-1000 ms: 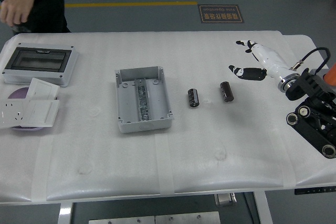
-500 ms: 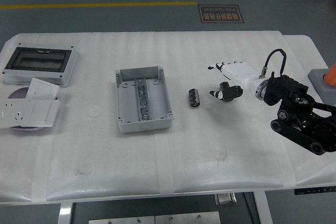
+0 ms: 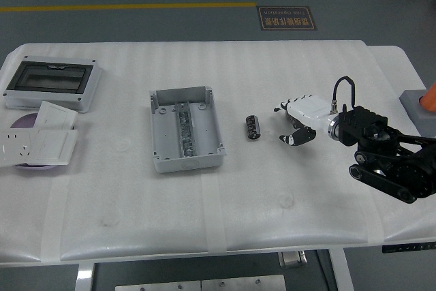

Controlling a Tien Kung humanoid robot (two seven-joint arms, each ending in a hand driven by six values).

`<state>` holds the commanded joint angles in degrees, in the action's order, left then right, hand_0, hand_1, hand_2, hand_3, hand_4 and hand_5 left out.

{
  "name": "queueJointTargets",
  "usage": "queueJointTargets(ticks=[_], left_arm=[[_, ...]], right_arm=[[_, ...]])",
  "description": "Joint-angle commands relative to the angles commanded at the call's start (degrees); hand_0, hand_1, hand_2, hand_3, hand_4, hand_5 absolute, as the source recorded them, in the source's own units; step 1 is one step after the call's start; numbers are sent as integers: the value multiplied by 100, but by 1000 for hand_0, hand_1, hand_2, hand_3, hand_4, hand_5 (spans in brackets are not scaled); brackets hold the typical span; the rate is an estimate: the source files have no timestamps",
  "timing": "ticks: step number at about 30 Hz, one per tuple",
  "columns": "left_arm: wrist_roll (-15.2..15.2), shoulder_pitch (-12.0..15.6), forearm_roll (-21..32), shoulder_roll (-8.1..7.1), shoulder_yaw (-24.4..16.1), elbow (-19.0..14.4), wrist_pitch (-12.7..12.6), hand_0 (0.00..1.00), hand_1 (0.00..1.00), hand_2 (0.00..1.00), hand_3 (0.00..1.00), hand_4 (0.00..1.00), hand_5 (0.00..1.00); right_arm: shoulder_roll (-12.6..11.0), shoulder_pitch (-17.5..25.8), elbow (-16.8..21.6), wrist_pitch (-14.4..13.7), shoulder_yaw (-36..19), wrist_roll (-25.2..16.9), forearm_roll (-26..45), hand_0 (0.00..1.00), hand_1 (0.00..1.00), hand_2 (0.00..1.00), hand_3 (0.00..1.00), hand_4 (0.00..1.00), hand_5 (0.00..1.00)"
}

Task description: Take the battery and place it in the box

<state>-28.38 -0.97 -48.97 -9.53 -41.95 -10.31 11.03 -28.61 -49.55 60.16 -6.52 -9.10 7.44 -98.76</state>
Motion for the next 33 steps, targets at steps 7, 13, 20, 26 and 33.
queueJointTargets(ticks=[7,13,20,26,33], left_arm=[[22,6,25,18,26,0,-6,670,664,539,538,425,385],[21,2,9,20,11,0,-2,669,665,538,537,424,385],[24,-11,-10,5,2,0,5,670,665,535,537,424,384],[43,-31,20,-12,39,0,3,669,664,532,537,422,386],[113,-61,167,-19,202,0,-25,667,664,532,537,422,386]], right_arm=[[-55,-47,50,-13,-167,15,-46,874,788,932,896,692,407],[2,-151,-138,-9,-80,-13,13,872,785,931,895,692,407],[92,-351,-401,24,444,-68,139,870,780,929,893,693,410],[30,-503,-506,85,815,-104,186,869,781,928,889,689,409],[-6,-577,-576,179,824,-146,168,867,780,929,890,689,412]])
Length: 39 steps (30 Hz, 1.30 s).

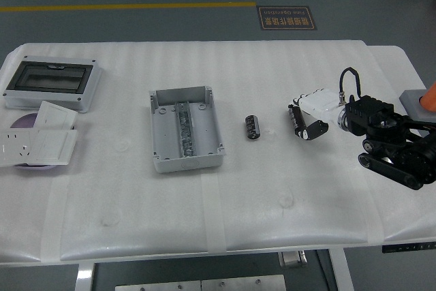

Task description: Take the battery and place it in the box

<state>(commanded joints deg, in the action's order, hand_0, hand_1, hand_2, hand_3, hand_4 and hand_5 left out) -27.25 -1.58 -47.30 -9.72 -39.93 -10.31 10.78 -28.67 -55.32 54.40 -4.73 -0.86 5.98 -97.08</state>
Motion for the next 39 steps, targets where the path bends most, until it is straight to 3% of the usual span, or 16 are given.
queueJointTargets(ticks=[10,11,16,17,22,23,27,32,39], left_arm=[[79,-23,236,-9,257,0,-26,666,664,532,537,421,388],[84,-23,244,-9,266,0,-30,667,665,531,536,421,389],[98,-24,284,-7,299,0,-41,667,665,531,536,421,389],[102,-24,293,-7,308,0,-43,667,664,532,537,421,391],[123,-25,347,-9,364,0,-55,667,664,532,537,421,391],[126,-25,354,-9,372,0,-57,668,665,532,537,421,392],[138,-26,379,-7,402,0,-71,668,665,532,537,421,392],[153,-30,392,-9,414,0,-95,668,665,532,539,420,400],[142,-16,369,1,377,0,-103,668,665,534,545,419,404]], right_arm=[[-3,4,-51,102,-105,-52,-76,867,775,923,886,682,411],[-4,5,-53,109,-113,-52,-86,866,772,904,852,561,337],[7,9,-42,190,-177,-62,-175,866,772,904,852,561,337],[12,12,-41,212,-194,-66,-193,853,747,825,834,443,249],[32,33,-30,296,-273,-93,-268,853,747,825,834,443,249],[33,35,-22,290,-276,-97,-267,841,715,711,785,370,206],[17,26,47,148,-217,-87,-210,841,715,711,785,370,206],[-70,3,223,-223,-82,-9,-46,837,709,691,760,325,176],[-263,-26,872,-385,-853,171,-200,832,707,694,763,319,172]])
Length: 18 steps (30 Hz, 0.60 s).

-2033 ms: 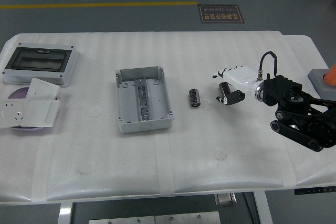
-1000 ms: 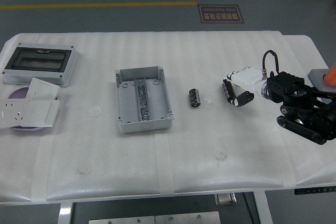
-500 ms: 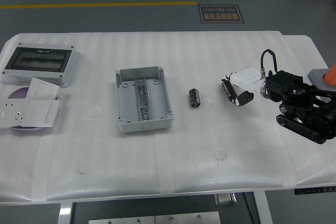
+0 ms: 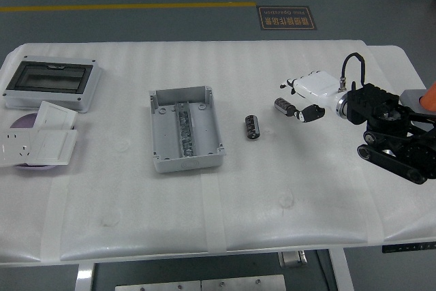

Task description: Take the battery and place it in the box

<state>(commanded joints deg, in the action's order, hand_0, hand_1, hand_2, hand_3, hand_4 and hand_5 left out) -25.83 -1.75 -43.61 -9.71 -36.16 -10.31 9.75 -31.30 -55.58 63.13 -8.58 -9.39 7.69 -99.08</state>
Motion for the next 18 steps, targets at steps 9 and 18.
queueJointTargets(ticks=[9,18], left_arm=[[-31,12,-45,32,-51,0,20,669,666,536,553,419,408],[-80,10,-100,27,-123,0,55,669,666,537,551,421,410]], right_arm=[[460,198,908,-217,-1251,80,113,822,703,700,774,338,177],[489,151,510,31,-1334,33,199,816,701,707,770,354,180]])
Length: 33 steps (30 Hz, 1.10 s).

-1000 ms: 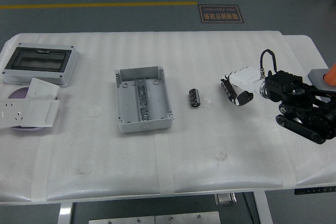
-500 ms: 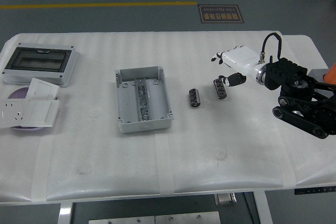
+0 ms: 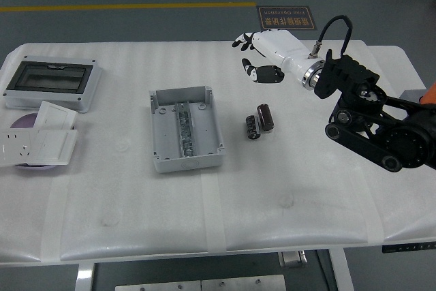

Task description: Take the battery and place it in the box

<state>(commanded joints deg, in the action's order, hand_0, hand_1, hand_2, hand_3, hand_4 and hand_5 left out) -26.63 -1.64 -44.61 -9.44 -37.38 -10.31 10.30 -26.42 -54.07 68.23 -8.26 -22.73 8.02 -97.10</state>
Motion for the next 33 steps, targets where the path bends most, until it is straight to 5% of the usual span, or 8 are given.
queueJointTargets(ticks=[2,7,8,13,14,33], left_arm=[[-9,-1,16,1,9,0,11,670,666,535,547,420,409],[-21,-12,23,-1,12,0,23,670,666,535,547,420,409],[-23,-14,24,-3,16,0,25,669,666,535,547,420,409],[-28,-28,55,-10,57,0,41,669,666,535,547,420,409],[-31,-30,54,-11,58,0,45,670,666,529,546,420,408],[-22,-70,78,-21,110,0,50,671,666,520,543,417,406]], right_arm=[[-54,-28,-198,237,97,43,87,818,708,758,798,449,217],[-122,-81,-521,607,427,142,274,818,708,758,798,449,217],[-124,-97,-577,669,536,164,313,912,818,930,998,776,315],[-70,-171,-745,831,1031,222,449,912,818,930,998,776,315],[-52,-181,-765,852,1119,228,465,998,947,998,998,891,361],[234,-415,-1297,795,2002,181,586,998,955,998,998,933,405]])
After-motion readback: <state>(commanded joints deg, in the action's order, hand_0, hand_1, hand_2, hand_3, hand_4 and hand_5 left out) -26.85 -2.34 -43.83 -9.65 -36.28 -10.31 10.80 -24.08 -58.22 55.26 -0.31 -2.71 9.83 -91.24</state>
